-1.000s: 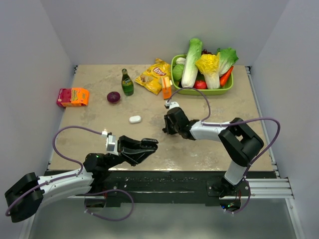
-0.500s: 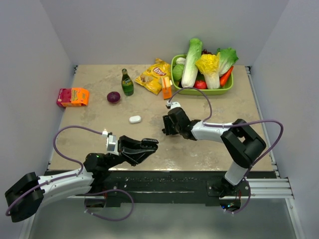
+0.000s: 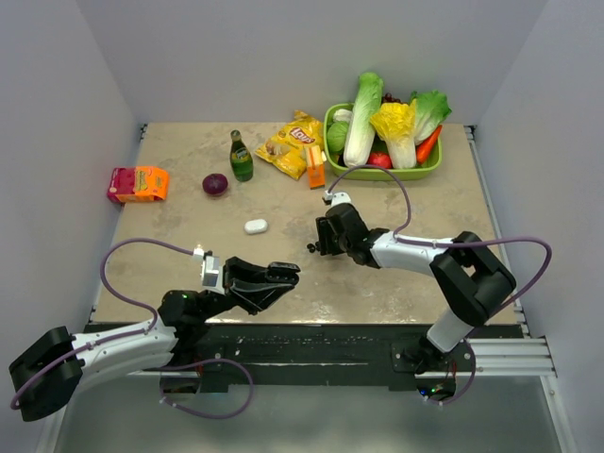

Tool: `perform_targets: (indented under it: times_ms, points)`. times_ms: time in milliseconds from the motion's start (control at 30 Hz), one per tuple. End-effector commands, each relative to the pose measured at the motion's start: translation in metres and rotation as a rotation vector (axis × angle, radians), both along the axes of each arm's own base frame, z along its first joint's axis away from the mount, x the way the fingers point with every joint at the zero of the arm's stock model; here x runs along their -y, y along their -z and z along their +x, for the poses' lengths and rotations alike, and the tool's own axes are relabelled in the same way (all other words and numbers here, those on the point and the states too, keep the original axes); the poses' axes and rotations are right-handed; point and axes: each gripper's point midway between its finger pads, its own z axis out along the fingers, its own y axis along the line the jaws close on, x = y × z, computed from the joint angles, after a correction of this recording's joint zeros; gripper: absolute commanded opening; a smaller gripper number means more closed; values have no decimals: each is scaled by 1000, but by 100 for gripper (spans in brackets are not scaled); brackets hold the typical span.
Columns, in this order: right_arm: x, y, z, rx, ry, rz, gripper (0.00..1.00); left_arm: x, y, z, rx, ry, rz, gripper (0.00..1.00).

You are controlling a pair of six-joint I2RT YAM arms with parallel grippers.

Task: Insert the wireless bluetooth earbuds into the charging case
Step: Pick up the earbud from the center of the board.

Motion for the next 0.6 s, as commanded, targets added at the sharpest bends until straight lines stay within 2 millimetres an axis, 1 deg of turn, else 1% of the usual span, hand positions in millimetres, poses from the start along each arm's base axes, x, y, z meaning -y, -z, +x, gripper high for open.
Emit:
perform_targets:
  times_ms: [0, 200, 567]
  points:
    - [0, 0, 6, 15, 22, 8, 52, -16, 79, -10, -90, -6, 115, 0]
    - [-3, 3, 5, 5, 9, 17, 52, -17, 80, -10, -91, -8, 114, 0]
    - [-6, 15, 4, -28, -6, 2, 51, -18, 82, -11, -96, -6, 114, 0]
